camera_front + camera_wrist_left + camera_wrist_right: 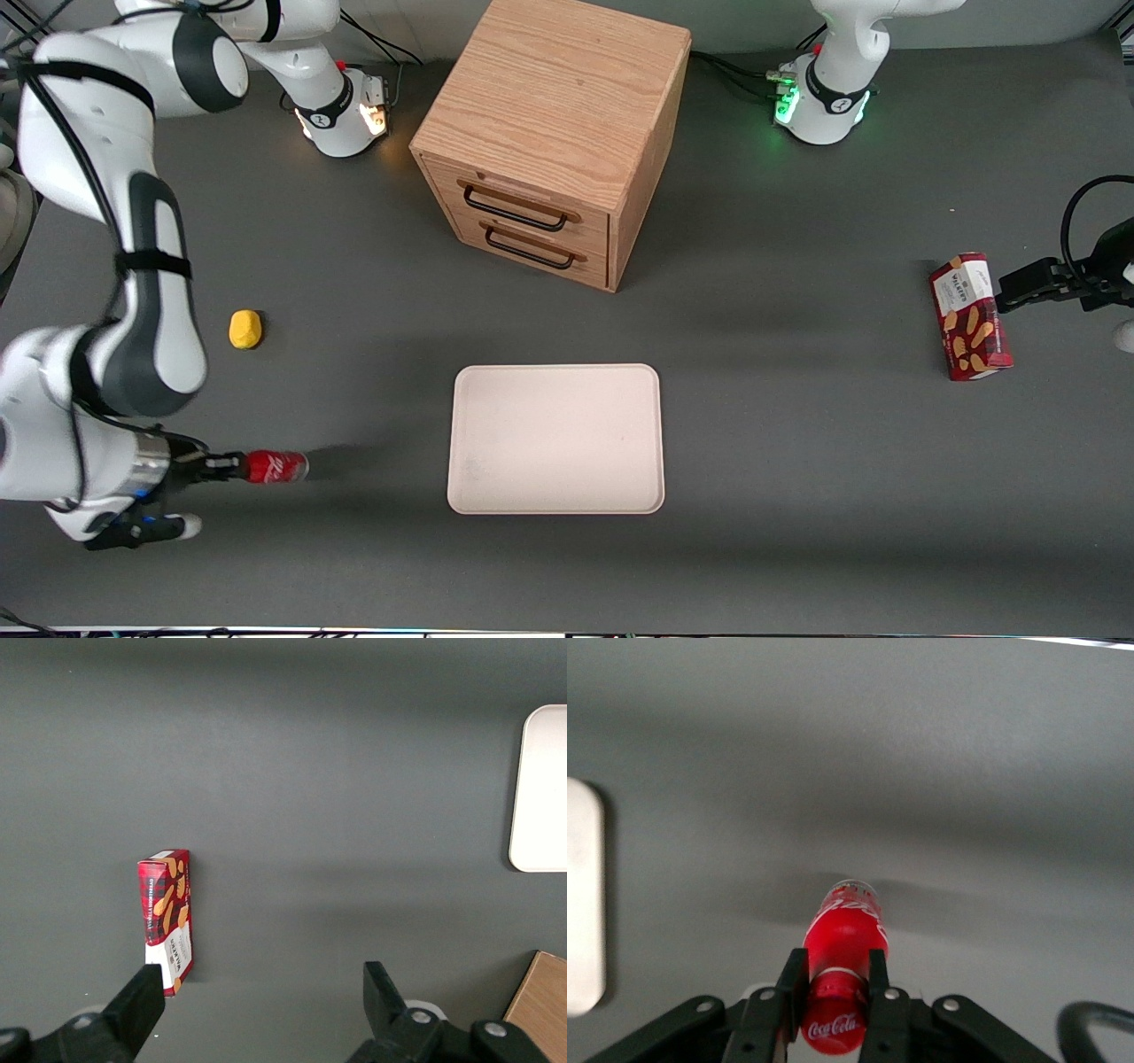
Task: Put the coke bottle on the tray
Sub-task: 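Lift the bottle and carry it over the cream tray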
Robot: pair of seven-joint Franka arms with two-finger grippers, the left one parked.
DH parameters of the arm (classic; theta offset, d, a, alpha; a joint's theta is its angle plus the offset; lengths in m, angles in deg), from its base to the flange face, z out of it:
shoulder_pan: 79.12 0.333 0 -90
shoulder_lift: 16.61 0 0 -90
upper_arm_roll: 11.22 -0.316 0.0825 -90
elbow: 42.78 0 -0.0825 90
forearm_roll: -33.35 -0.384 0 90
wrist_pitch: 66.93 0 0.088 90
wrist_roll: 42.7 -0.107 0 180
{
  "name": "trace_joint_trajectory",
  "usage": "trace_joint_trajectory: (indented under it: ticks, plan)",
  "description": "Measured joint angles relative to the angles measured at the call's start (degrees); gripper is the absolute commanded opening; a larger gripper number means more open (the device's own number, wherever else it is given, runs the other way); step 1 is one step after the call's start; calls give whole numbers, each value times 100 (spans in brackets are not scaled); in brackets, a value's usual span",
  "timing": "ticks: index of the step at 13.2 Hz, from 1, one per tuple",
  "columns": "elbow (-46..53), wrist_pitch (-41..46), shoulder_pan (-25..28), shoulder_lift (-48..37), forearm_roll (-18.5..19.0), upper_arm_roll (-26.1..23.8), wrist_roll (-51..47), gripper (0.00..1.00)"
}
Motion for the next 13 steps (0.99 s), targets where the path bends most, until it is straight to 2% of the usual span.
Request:
trace_joint_trajectory:
  ticks: [3, 6, 10, 11, 13]
  plan:
    - [4, 687, -15, -767, 44, 16, 0, 0]
    - [-3, 1267, -18, -1423, 391, 20, 0, 0]
    - [-28, 1520, -2, -1821, 460, -4, -14, 0]
    - [-53, 1508, 13, -1802, 456, -92, -135, 0]
    - [-80, 1461, 65, -1707, 452, -584, -947, 0]
